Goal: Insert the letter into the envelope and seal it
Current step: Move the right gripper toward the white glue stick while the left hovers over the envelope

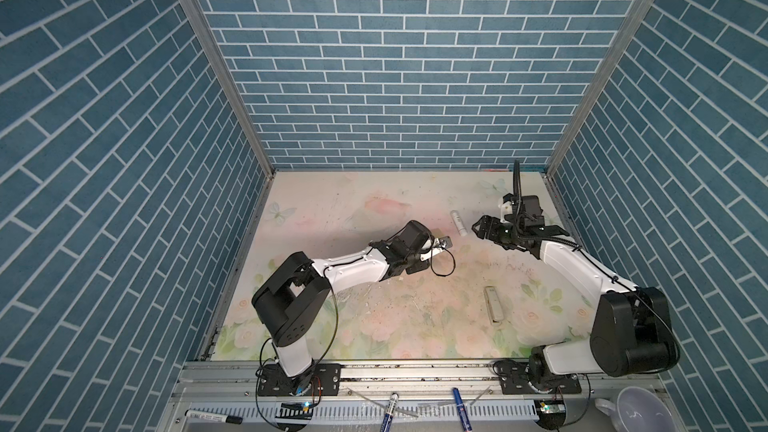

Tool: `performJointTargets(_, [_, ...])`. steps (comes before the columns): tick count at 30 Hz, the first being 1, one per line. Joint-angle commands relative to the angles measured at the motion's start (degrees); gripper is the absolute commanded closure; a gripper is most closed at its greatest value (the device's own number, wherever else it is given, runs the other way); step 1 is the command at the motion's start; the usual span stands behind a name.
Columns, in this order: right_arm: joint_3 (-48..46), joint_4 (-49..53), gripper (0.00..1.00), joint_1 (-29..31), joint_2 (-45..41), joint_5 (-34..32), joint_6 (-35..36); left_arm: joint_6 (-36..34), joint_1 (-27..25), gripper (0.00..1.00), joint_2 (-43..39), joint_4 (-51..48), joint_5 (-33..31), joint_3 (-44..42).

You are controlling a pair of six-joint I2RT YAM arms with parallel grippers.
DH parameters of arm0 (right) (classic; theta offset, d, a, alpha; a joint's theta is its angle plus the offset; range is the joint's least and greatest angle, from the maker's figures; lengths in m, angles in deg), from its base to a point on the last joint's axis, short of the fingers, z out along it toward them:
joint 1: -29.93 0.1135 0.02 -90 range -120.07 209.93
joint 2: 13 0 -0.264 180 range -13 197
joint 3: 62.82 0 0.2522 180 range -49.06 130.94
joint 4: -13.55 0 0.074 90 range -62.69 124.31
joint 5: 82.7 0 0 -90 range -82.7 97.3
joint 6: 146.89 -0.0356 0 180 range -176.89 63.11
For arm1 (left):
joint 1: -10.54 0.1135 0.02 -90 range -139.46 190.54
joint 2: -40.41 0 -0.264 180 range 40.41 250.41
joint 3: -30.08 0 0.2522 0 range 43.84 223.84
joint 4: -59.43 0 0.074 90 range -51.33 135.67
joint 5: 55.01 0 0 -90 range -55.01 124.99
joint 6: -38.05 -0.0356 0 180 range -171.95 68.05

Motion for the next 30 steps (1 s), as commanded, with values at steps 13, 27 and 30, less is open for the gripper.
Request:
performJointTargets(13, [9.4, 9.2, 0.13, -1.0, 5.7, 1.9, 7.6, -12.5, -1.9, 0.98, -4.5, 19.2, 9.4, -17.2])
performJointTargets(27, [12.3, 9.2, 0.07, -0.9, 9.4, 3.9, 9.1, -8.8, -2.0, 0.6, -6.8, 19.2, 10.4, -18.9])
performJointTargets(30, [14.7, 10.2, 0.1, -0.2, 10.9, 1.8, 10.2, -5.1, -2.1, 0.52, -8.7, 18.8, 9.4, -18.0])
